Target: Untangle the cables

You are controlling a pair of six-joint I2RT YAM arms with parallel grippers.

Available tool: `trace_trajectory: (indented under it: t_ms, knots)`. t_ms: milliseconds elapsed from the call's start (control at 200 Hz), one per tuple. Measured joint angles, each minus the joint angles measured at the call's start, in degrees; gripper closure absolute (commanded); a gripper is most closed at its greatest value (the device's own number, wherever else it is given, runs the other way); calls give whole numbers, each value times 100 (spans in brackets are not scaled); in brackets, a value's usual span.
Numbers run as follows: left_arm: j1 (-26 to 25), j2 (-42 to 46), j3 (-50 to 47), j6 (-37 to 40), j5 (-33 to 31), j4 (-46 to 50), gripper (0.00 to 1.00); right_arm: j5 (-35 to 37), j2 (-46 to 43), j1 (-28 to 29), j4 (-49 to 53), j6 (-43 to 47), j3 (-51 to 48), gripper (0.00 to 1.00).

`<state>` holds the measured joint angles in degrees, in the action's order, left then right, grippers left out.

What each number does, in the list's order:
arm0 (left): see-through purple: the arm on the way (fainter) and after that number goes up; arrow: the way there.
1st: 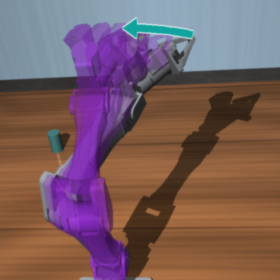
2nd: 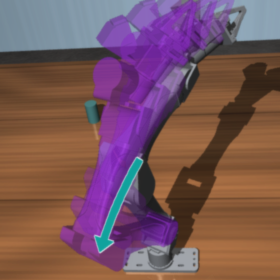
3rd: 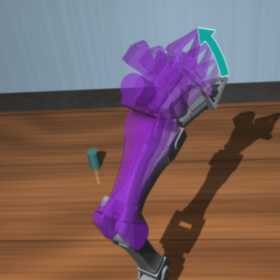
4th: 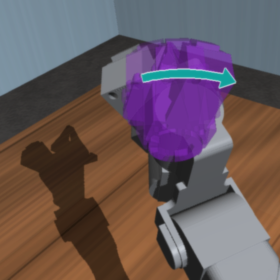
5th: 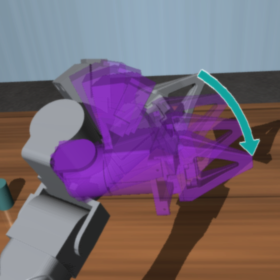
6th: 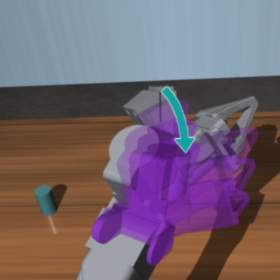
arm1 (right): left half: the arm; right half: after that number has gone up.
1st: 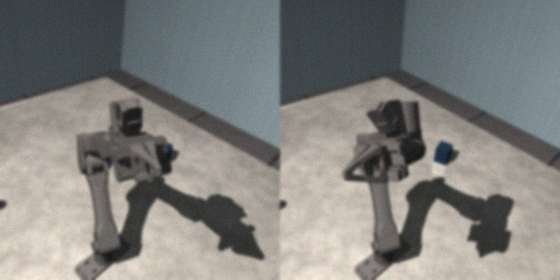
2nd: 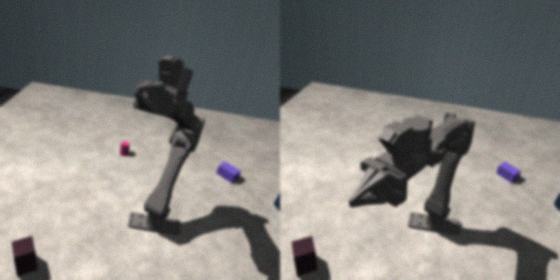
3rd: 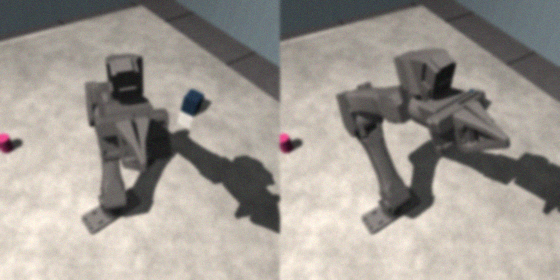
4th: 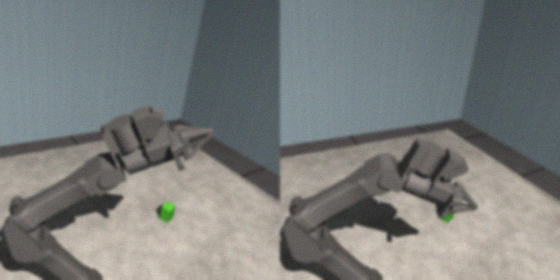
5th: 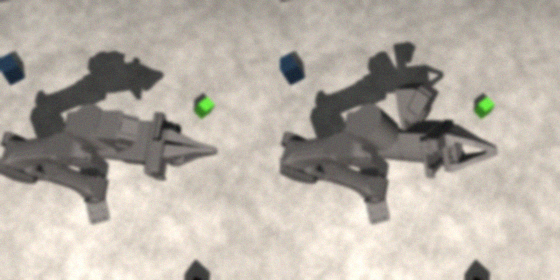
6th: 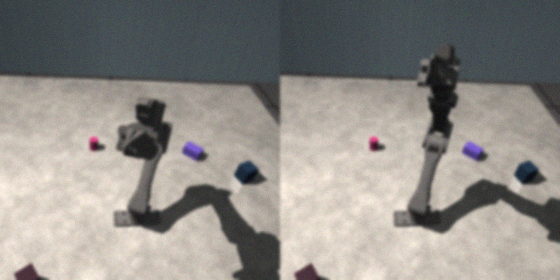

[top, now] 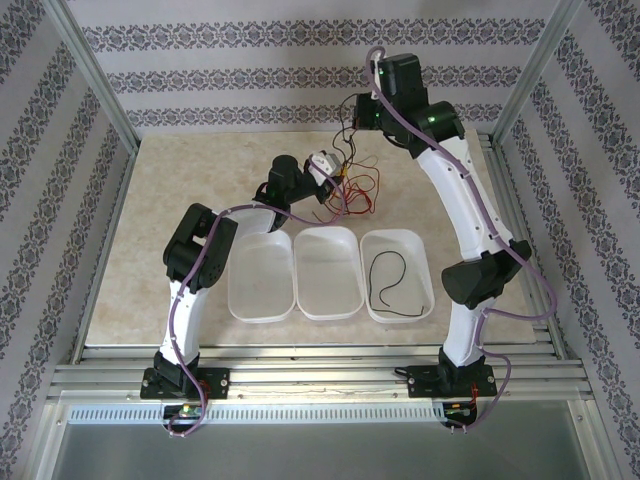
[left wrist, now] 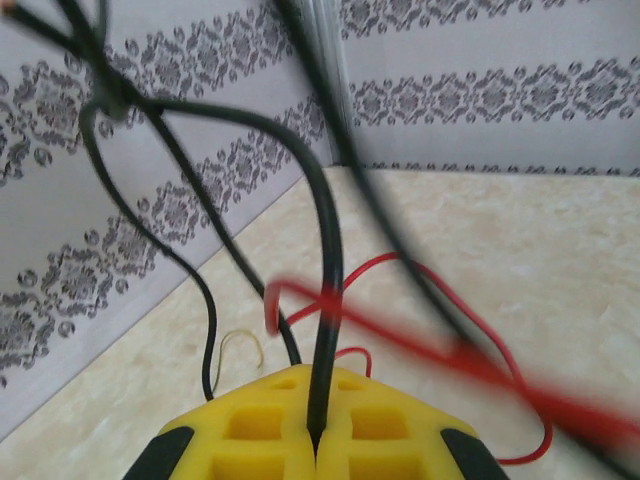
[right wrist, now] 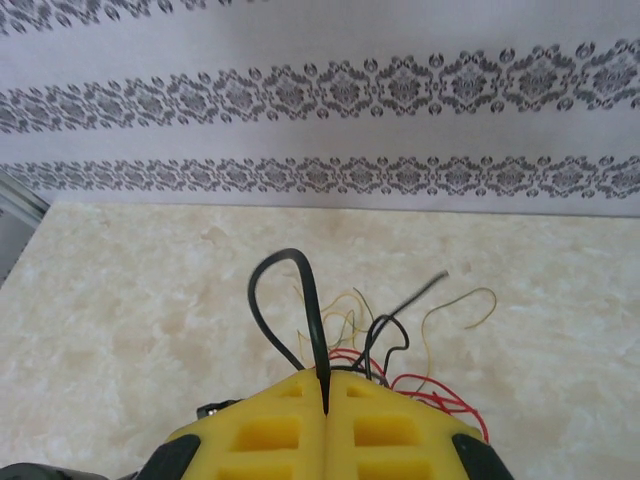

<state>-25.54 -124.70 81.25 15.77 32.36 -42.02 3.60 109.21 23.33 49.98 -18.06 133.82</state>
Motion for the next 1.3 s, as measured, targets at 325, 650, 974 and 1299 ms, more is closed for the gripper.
trace_trajectory:
  t_ms: [325, 650, 974, 1299]
  knots:
    - [4, -79, 9, 188, -321, 409, 100, 61, -11, 0, 57, 74, 743, 100]
    - [7, -310, 131, 186, -437, 684, 100, 223, -79, 0, 59, 306, 1241, 100]
    - [15, -310, 293, 92, -695, 717, 100, 955, -1121, 0, -101, 621, 46, 100]
    - [15, -282, 1032, -177, -809, 1685, 100, 1294, -2625, -76, -313, 474, -2789, 100]
